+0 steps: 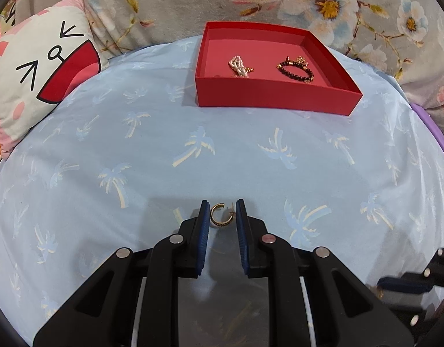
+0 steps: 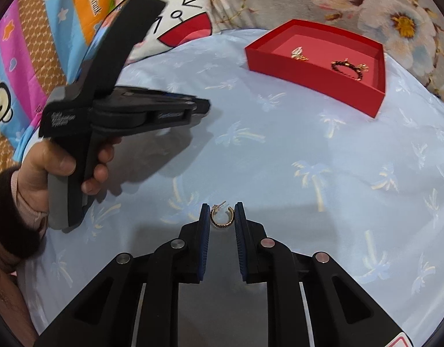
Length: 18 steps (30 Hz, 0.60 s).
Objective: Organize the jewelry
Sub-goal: 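Carry both hoop earrings into the red box and open both tools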
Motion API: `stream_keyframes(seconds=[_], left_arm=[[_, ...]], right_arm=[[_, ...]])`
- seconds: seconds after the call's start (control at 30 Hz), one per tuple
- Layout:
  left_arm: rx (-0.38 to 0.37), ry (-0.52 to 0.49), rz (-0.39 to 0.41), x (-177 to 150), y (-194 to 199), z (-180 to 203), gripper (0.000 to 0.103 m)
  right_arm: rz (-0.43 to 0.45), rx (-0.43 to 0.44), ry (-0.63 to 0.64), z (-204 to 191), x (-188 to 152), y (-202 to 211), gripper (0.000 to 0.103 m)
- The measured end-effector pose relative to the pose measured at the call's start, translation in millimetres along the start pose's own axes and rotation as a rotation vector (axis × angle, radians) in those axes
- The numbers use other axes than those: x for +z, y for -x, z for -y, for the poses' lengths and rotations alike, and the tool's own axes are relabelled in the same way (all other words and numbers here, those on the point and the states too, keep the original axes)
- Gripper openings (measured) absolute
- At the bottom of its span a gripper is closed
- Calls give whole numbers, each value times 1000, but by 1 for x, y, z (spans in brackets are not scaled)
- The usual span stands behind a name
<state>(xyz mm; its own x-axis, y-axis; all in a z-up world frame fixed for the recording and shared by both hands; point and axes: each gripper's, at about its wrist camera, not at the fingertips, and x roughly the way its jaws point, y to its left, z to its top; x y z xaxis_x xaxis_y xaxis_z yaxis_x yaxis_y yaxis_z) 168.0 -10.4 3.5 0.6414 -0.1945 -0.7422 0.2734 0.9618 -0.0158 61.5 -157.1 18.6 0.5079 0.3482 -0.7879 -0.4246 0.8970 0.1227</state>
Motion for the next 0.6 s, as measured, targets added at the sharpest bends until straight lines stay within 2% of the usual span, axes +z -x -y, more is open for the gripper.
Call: stream_keyframes(seconds=[0.23, 0.43, 0.6], left_arm=[[6, 8, 22, 18, 6, -10, 18], [19, 0, 64, 52, 8, -22, 18], [-2, 11, 78, 93, -3, -30, 18]], right_arm=[[72, -48, -92, 45, 36, 14, 15], [142, -88, -164, 90, 91, 18, 15], [186, -136, -205, 124, 148, 10, 15]])
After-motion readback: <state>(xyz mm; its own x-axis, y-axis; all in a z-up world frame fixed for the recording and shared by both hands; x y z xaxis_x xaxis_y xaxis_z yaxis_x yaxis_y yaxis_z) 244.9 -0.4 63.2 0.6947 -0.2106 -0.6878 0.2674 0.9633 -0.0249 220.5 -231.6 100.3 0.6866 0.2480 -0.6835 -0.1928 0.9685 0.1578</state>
